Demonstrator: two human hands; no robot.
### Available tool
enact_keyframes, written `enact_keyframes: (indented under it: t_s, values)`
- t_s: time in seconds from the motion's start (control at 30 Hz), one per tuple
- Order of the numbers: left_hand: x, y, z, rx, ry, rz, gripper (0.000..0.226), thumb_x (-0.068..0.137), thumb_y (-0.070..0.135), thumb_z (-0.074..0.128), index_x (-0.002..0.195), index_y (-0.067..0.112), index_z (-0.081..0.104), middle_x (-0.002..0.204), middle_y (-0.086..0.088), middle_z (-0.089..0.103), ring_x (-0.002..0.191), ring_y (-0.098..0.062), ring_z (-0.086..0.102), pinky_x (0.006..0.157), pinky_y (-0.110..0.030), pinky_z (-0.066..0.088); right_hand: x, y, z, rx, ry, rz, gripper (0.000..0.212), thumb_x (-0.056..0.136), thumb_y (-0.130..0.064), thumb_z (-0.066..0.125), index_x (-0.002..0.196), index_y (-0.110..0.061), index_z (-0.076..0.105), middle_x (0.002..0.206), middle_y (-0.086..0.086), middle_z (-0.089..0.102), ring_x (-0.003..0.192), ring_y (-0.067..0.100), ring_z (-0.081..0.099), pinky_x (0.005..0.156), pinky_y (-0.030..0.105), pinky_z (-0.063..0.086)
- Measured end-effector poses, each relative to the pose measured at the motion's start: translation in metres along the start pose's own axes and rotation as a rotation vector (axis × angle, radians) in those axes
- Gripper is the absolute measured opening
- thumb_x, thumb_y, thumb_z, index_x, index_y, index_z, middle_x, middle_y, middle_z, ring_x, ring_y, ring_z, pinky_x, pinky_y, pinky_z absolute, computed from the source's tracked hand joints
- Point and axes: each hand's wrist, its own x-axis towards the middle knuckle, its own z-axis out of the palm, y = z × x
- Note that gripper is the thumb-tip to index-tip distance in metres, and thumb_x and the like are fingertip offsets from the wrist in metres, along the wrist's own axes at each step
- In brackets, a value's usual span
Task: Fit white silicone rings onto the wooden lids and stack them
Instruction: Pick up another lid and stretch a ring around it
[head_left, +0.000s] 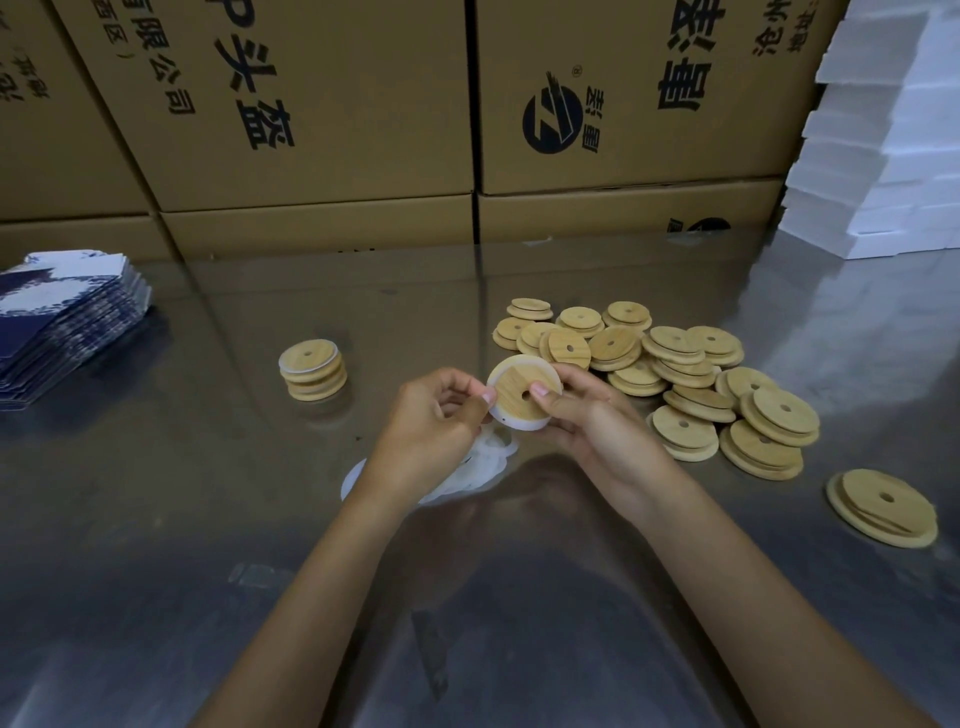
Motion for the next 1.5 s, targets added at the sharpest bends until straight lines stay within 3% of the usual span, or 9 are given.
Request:
enact_keyframes:
  t_s: [0.17,0.5,0.63,0.8,0.93,1.07,1.27,1.4,1.5]
  values:
    - [-0.0028,-0.0013,0.0044,0.038,0.050,0.016,0.013,0.091,0.022,0.067,0.083,0.011,0.068,0.075,-0.005,0.073,0.076,-0.022,0.071,0.083,-0.046,0.057,0.0001,-0.0003,-0.0006,-0.010,0.003,-0.027,0.024,0.094,-0.007,0.065,0.117,-0.003,0.068,0.110,0.017,0.075,0.106,0.028,0.072,0.090,0.034,0.059]
    - [-0.0015,-0.0063,0.0090,0.228,0.143,0.136,0.013,0.089,0.018,0.066,0.078,0.025,0.066,0.073,0.012,0.070,0.072,-0.003,0.065,0.068,-0.025,0.053,-0.0021,-0.0023,0.0073,-0.094,0.070,0.002,0.025,0.089,-0.003,0.069,0.114,-0.004,0.070,0.103,0.015,0.075,0.096,0.026,0.069,0.097,0.050,0.053]
    - [0.0006,-0.0055,0.0048,0.155,0.130,0.083,0.016,0.088,0.011,0.064,0.077,0.022,0.068,0.067,0.011,0.069,0.067,-0.003,0.065,0.061,-0.017,0.051,-0.0039,-0.0023,0.0077,-0.129,0.066,0.000,0.025,0.091,-0.005,0.068,0.116,-0.005,0.071,0.111,0.019,0.073,0.106,0.034,0.069,0.102,0.054,0.050]
    - [0.0016,-0.0028,0.0010,0.173,0.095,0.048,0.013,0.087,0.011,0.061,0.080,0.019,0.069,0.071,0.003,0.071,0.070,-0.010,0.066,0.065,-0.024,0.053,-0.0035,0.0009,0.0080,-0.058,0.045,0.020,0.024,0.093,-0.005,0.064,0.116,-0.002,0.070,0.116,0.023,0.071,0.115,0.042,0.065,0.104,0.056,0.048]
    - [0.0005,-0.0015,0.0016,0.335,0.026,0.119,0.015,0.088,0.014,0.059,0.081,0.025,0.067,0.076,0.007,0.070,0.067,-0.003,0.061,0.058,-0.016,0.045,-0.0017,0.0002,0.0032,-0.003,0.034,0.047,0.026,0.095,-0.006,0.061,0.119,0.000,0.069,0.121,0.025,0.069,0.117,0.038,0.065,0.100,0.045,0.053]
    - [-0.0004,-0.0001,0.0010,0.245,-0.013,0.156,0.016,0.092,0.012,0.059,0.083,0.023,0.066,0.077,0.016,0.067,0.068,0.004,0.058,0.061,-0.007,0.041,-0.0024,-0.0015,0.0029,0.061,0.007,0.039,0.027,0.095,-0.007,0.060,0.120,-0.002,0.070,0.122,0.023,0.069,0.106,0.027,0.070,0.090,0.032,0.057]
    - [-0.0013,-0.0008,0.0045,0.137,-0.016,0.113,0.011,0.092,0.011,0.060,0.086,0.017,0.067,0.084,0.004,0.071,0.073,-0.004,0.064,0.067,-0.013,0.048,-0.0014,-0.0024,0.0037,0.144,0.008,0.027,0.028,0.095,-0.007,0.062,0.122,-0.001,0.067,0.121,0.022,0.069,0.110,0.030,0.069,0.096,0.037,0.058]
    - [-0.0018,-0.0019,0.0068,0.134,-0.043,0.053,0.008,0.090,0.021,0.067,0.084,0.016,0.066,0.069,0.004,0.069,0.058,0.002,0.058,0.057,-0.010,0.043,-0.0004,-0.0028,0.0035,0.195,0.012,0.012,0.030,0.096,-0.007,0.061,0.124,0.001,0.064,0.111,0.016,0.072,0.101,0.024,0.072,0.087,0.031,0.059]
    - [-0.0032,-0.0007,0.0080,0.143,-0.063,0.040,0.010,0.091,0.023,0.067,0.084,0.016,0.067,0.072,-0.006,0.069,0.061,-0.005,0.057,0.057,-0.013,0.043,-0.0005,-0.0031,0.0030,0.213,0.004,0.013,0.030,0.096,-0.008,0.061,0.125,0.001,0.064,0.110,0.014,0.073,0.101,0.023,0.072,0.090,0.032,0.058]
